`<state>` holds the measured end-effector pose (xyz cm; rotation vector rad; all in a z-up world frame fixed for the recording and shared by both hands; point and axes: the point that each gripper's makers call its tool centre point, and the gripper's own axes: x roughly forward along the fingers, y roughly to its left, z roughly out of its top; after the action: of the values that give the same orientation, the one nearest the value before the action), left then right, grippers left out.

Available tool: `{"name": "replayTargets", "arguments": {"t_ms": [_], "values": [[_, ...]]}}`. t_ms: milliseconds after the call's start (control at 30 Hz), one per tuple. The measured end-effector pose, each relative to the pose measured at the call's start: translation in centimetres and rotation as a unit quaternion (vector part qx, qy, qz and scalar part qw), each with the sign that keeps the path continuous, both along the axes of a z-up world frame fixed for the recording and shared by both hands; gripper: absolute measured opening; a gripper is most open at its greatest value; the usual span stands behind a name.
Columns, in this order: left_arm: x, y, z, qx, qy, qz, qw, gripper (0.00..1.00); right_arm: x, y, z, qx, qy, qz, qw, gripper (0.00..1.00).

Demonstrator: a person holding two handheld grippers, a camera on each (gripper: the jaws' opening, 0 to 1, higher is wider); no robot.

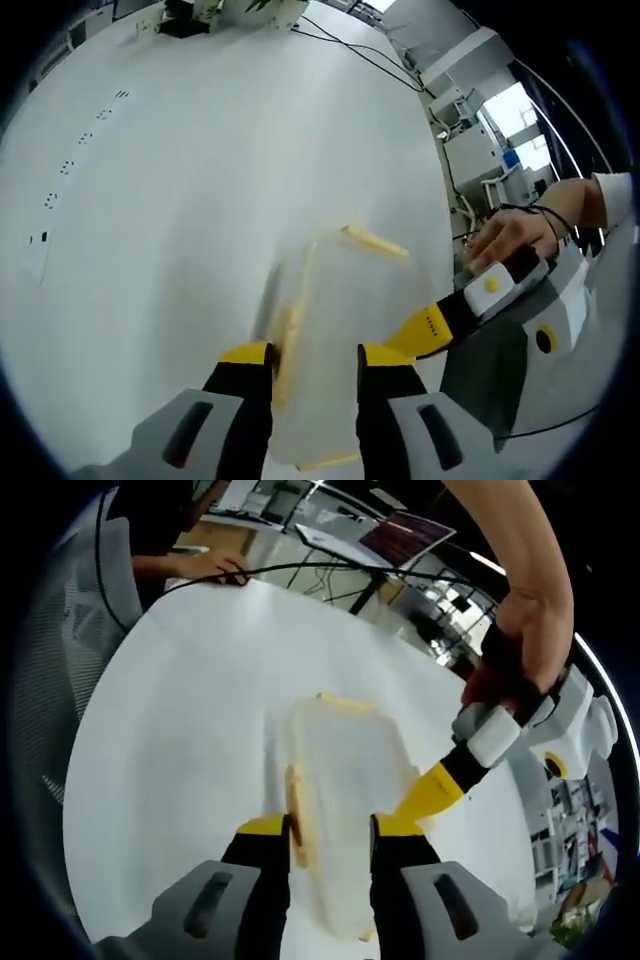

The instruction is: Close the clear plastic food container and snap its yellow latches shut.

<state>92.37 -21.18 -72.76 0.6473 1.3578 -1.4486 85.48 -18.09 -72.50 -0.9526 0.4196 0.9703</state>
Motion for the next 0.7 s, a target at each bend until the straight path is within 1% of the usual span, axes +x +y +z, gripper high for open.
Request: {"name": "replayTargets", "arguments": {"t_ms": [33, 67, 100, 167, 200, 267, 300, 367, 533, 600, 700], "values": [[-1.2, 0.1, 0.0, 0.002, -0.004, 0.002, 1.0000, 0.26, 0.0, 0.1, 0.0, 0.001, 0.000, 0.000, 1.0000, 0.27], [-1.6, 0.1, 0.1, 0.003, -0.001, 0.003, 1.0000, 0.26, -0.1, 0.0, 0.0, -0.001, -0.002, 0.002, 1.0000, 0.27], [-1.3, 0.0, 0.1, 0.002, -0.003, 0.002, 1.0000, 0.26, -0.1, -0.1, 0.0, 0.000, -0.004, 0.006, 1.0000, 0.28], [-1.2, 0.0, 0.3, -0.004, -0.009, -0.001, 0.9999, 0.27, -0.1, -0.1, 0.1, 0.006, 0.001, 0.004, 1.0000, 0.29], [-1.3, -0.3, 0.3, -0.011, -0.012, 0.006, 0.9999, 0.29, -0.1, 0.0, 0.2, 0.015, 0.002, 0.003, 0.9999, 0.29], [-1.7, -0.5, 0.1, -0.012, -0.013, 0.012, 0.9998, 0.33, -0.1, 0.0, 0.3, 0.029, 0.017, -0.011, 0.9994, 0.29], [-1.9, -0.6, 0.1, -0.015, -0.017, 0.011, 0.9997, 0.36, 0.0, -0.1, 0.4, 0.027, 0.017, -0.013, 0.9994, 0.29], [-1.3, -1.0, 0.2, -0.024, -0.028, 0.002, 0.9993, 0.36, -0.2, -0.1, 0.4, 0.027, 0.021, -0.015, 0.9993, 0.29], [-1.5, -1.1, 1.5, -0.041, -0.039, 0.021, 0.9982, 0.36, -0.7, -0.5, 0.6, 0.028, 0.030, -0.020, 0.9989, 0.32], [-0.7, -1.1, 2.0, -0.059, -0.051, 0.039, 0.9962, 0.36, -0.7, -0.8, 0.8, 0.028, 0.030, -0.024, 0.9989, 0.32], [-0.5, -0.5, 2.8, -0.073, -0.056, 0.057, 0.9941, 0.36, -0.5, -1.1, 1.7, 0.045, 0.034, -0.039, 0.9977, 0.32]]}}
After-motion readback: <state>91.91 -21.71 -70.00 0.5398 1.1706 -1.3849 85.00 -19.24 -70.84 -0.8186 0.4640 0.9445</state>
